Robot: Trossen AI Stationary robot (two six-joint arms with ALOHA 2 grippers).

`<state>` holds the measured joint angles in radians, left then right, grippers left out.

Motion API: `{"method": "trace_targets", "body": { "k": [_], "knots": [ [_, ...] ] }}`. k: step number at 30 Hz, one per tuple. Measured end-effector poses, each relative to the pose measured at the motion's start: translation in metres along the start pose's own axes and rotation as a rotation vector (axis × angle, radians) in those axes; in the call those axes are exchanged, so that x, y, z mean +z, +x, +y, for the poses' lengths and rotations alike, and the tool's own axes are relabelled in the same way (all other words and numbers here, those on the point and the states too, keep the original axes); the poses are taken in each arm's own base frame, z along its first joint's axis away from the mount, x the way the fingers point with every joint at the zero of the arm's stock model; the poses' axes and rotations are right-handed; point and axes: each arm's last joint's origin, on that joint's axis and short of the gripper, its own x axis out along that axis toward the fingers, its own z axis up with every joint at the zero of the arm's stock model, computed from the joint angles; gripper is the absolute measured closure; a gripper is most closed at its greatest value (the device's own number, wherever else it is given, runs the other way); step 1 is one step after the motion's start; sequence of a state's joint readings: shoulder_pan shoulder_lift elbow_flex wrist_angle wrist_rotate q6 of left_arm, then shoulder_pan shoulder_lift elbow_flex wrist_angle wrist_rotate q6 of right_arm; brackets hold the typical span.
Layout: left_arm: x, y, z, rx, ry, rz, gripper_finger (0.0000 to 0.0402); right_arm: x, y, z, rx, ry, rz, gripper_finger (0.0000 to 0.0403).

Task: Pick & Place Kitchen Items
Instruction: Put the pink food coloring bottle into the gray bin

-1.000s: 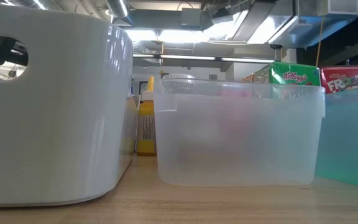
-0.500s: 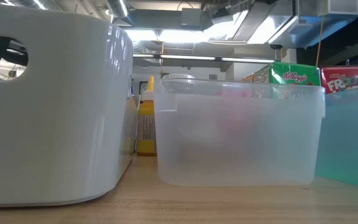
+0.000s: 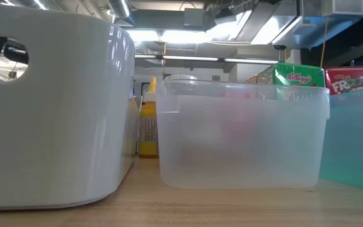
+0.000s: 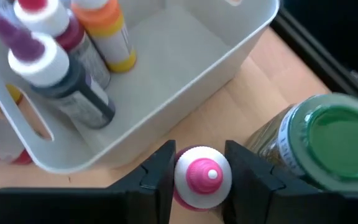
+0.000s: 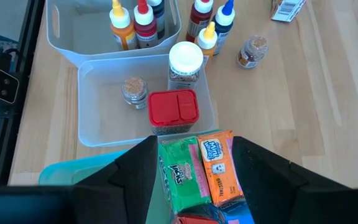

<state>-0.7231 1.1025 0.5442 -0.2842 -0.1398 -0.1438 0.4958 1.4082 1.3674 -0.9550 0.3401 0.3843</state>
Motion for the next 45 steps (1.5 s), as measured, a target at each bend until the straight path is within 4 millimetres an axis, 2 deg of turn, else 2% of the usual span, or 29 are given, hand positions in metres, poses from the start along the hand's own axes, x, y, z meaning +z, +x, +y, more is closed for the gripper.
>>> {"method": "trace_targets", "body": {
  "k": [9, 15, 20, 24, 32, 37, 41, 45],
  "knots": [
    [0.004, -0.011, 0.005, 0.022, -0.013, -0.058, 0.0287, 0.000, 0.000, 0.000, 0.000, -0.001, 0.001, 0.0192],
    [0.013, -0.026, 0.009, 0.078, -0.038, 0.025, 0.0287, 0.000, 0.000, 0.000, 0.000, -0.001, 0.002, 0.0192],
    [0.033, -0.048, 0.012, 0.126, -0.040, 0.065, 0.0287, -0.001, 0.000, 0.000, -0.001, -0.010, 0.005, 0.0192],
    [0.053, -0.065, 0.016, 0.052, -0.044, 0.042, 0.0287, -0.001, 0.000, 0.000, -0.001, -0.021, 0.005, 0.0192],
    [0.082, -0.082, 0.031, -0.026, 0.048, -0.038, 0.0287, 0.000, 0.000, 0.000, 0.000, -0.055, 0.004, 0.0192],
    [0.092, -0.067, 0.037, -0.153, 0.112, -0.116, 0.0287, 0.000, 0.006, 0.002, -0.020, -0.084, 0.008, 0.0192],
    [0.095, -0.050, 0.043, -0.104, 0.166, -0.096, 0.0287, 0.001, 0.016, 0.005, -0.046, -0.133, 0.028, 0.0192],
    [0.091, -0.034, 0.056, -0.017, 0.134, -0.008, 0.0287, 0.002, 0.027, 0.008, -0.054, -0.182, 0.051, 0.0192]
  ]
}}
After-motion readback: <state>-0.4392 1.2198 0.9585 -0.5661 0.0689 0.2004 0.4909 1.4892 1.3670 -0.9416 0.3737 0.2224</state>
